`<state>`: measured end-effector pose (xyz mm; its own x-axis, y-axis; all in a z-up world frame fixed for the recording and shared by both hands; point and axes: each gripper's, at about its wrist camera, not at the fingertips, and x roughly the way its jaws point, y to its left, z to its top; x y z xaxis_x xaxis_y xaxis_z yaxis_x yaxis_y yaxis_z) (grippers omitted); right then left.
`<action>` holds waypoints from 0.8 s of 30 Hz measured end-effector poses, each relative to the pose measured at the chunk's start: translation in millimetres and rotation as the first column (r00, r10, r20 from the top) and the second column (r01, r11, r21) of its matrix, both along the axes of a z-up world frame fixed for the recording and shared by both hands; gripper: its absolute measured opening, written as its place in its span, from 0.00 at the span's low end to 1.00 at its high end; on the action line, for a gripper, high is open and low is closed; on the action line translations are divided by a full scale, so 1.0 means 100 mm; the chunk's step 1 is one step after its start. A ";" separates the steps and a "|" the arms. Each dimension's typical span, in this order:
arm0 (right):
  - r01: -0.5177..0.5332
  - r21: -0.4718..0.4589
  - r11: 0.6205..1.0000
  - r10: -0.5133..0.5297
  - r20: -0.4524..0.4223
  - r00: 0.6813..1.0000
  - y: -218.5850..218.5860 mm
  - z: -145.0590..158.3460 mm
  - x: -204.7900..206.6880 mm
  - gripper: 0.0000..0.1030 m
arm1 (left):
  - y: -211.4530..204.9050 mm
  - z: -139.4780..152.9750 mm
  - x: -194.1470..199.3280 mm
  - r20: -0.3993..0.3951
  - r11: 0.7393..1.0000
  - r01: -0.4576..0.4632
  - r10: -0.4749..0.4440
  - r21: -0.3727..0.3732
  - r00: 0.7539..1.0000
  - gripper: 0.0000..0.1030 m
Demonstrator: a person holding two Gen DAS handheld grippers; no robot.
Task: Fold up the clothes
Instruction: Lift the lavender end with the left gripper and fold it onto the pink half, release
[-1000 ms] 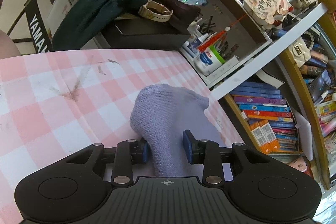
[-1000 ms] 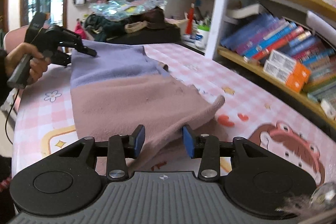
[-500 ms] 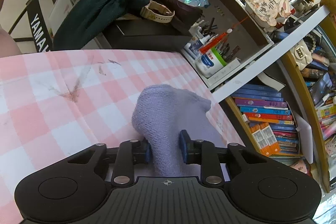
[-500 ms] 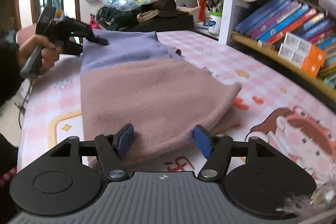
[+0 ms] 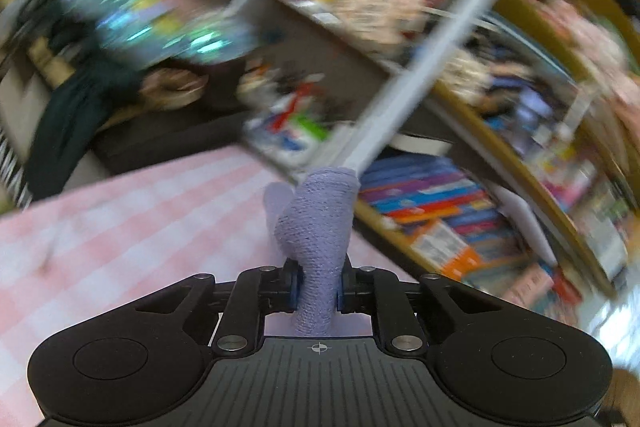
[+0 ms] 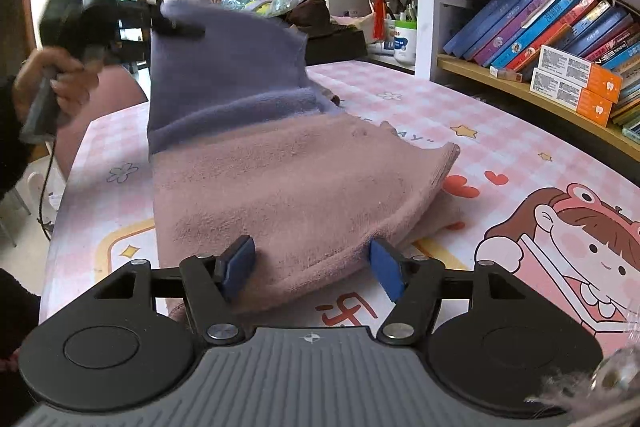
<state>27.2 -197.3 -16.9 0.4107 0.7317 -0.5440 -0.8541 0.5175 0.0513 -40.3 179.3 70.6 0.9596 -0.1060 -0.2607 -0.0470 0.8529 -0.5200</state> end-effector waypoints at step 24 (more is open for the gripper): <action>-0.002 0.005 1.000 0.002 -0.012 1.000 0.02 0.00 0.03 0.61 | -2.02 -0.31 -0.19 -0.199 0.557 0.457 -0.462 0.693 0.864 0.32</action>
<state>30.7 -195.6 -16.6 0.4024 0.7354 -0.5452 -0.8545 0.5155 0.0647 -59.1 -22.5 39.6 0.8357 -0.3221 -0.4449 0.4579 0.8559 0.2405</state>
